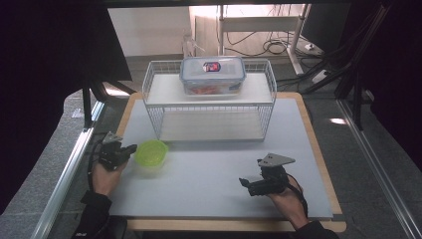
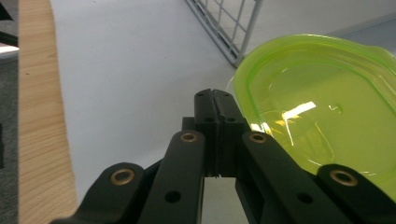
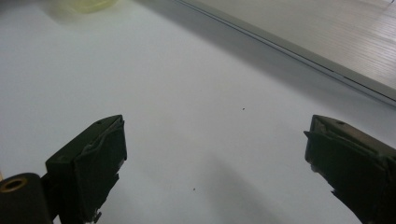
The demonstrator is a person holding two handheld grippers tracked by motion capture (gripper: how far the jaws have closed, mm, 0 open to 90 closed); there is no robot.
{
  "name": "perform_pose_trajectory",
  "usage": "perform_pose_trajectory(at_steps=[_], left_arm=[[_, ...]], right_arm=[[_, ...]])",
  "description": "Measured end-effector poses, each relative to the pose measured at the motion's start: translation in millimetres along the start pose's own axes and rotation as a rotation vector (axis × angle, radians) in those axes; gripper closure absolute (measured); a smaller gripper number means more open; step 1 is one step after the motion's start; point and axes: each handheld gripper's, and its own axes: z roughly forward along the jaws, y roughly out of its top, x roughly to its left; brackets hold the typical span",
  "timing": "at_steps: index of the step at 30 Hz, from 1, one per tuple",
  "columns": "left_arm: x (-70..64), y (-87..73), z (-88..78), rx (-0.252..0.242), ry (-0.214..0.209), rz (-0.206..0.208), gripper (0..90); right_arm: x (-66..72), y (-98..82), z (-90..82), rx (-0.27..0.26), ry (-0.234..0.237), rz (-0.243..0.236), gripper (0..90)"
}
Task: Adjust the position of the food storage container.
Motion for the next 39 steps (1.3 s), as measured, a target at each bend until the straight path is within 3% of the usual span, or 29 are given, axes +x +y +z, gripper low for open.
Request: perform_pose_trajectory(at_steps=[8,15,19,23,30,37,39], left_arm=[[-20.3,2.1,4.1,0.008,-0.057,-0.003,89.9],[-49.4,4.1,9.0,0.019,-0.133,0.030,89.8],[-71.2,5.7,13.7,0.034,-0.194,0.065,89.8],[-85.6,6.0,15.3,0.041,-0.229,0.097,89.8],[-73.5,-4.2,12.7,0.051,-0.250,0.039,89.8],[-80.9,-1.2,12.9,0.049,-0.258,0.077,89.7],[-80.3,-2.6,13.8,0.059,-0.265,0.071,89.7]], right_arm=[[1.0,-0.2,1.5,0.011,0.001,-0.003,4.9],[1.0,-0.3,1.6,0.015,0.001,-0.002,4.9],[1.1,-0.6,2.0,0.018,0.001,-0.002,4.9],[1.1,-0.9,2.2,0.022,0.000,-0.003,4.9],[-0.1,-1.2,1.4,0.019,-0.004,0.000,4.9],[0.3,-1.7,2.2,0.028,-0.005,-0.006,4.9],[-0.1,-1.6,2.1,0.029,-0.005,-0.004,4.9]])
